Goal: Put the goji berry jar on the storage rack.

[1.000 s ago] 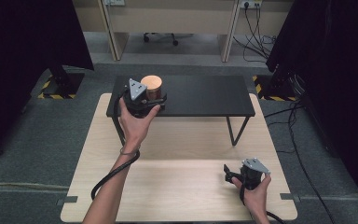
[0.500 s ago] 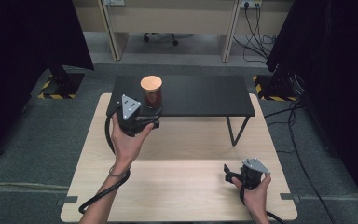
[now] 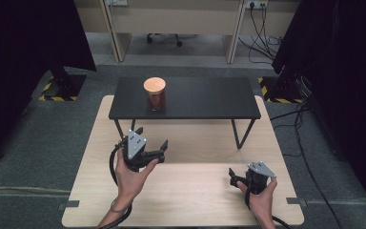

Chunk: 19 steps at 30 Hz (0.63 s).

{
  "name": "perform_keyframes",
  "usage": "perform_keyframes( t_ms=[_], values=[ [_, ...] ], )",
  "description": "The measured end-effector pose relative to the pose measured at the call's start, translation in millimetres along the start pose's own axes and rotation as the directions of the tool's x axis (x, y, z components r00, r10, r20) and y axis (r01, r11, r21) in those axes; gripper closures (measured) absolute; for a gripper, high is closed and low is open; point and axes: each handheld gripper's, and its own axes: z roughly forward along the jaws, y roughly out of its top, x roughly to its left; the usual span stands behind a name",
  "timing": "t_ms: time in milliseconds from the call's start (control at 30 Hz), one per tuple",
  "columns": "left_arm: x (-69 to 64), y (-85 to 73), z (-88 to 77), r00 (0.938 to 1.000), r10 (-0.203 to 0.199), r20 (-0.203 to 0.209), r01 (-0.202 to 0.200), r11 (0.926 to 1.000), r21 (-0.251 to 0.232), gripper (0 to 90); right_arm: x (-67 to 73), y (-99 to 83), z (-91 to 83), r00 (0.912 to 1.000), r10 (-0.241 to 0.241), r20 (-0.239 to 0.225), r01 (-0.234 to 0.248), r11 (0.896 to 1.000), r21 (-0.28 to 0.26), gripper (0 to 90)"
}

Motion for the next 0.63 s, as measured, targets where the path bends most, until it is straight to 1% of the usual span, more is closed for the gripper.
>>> perform_keyframes(
  t_ms=[100,267,333,400,467,600,633],
  values=[
    [-5.3,-14.9,-2.8,1.0000,0.000,0.002,0.000,1.0000,0.001,3.7,0.0,0.0,0.0,1.0000,0.000,0.000,0.000,1.000,0.000,2.4],
    [-9.7,-37.5,-6.4,0.9994,-0.033,0.008,0.033,0.9993,0.020,3.9,0.1,-0.1,-0.1,1.0000,0.001,0.001,-0.001,1.000,-0.001,2.4],
    [-11.8,-49.0,-8.0,0.9989,-0.047,0.011,0.046,0.9986,0.026,4.0,0.2,-0.2,-0.1,1.0000,0.000,0.001,0.000,1.000,-0.001,2.4],
    [-12.9,-59.3,-8.1,0.9984,-0.054,0.017,0.053,0.9975,0.046,4.4,0.2,-0.2,-0.1,1.0000,0.000,0.001,0.000,1.000,-0.001,2.4],
    [-13.6,-69.0,-8.3,0.9975,-0.068,0.020,0.067,0.9963,0.054,4.6,0.1,-0.1,0.0,1.0000,0.000,0.000,0.000,1.000,-0.001,2.4],
    [-14.9,-81.7,-10.5,0.9957,-0.088,0.028,0.087,0.9945,0.059,4.7,-0.1,-0.4,-0.2,1.0000,0.001,0.000,-0.001,1.000,-0.002,2.3],
    [-15.3,-83.8,-10.9,0.9958,-0.087,0.029,0.085,0.9945,0.061,4.7,0.0,-0.4,-0.2,1.0000,0.001,0.000,-0.001,1.000,-0.002,2.3]
  ],
)
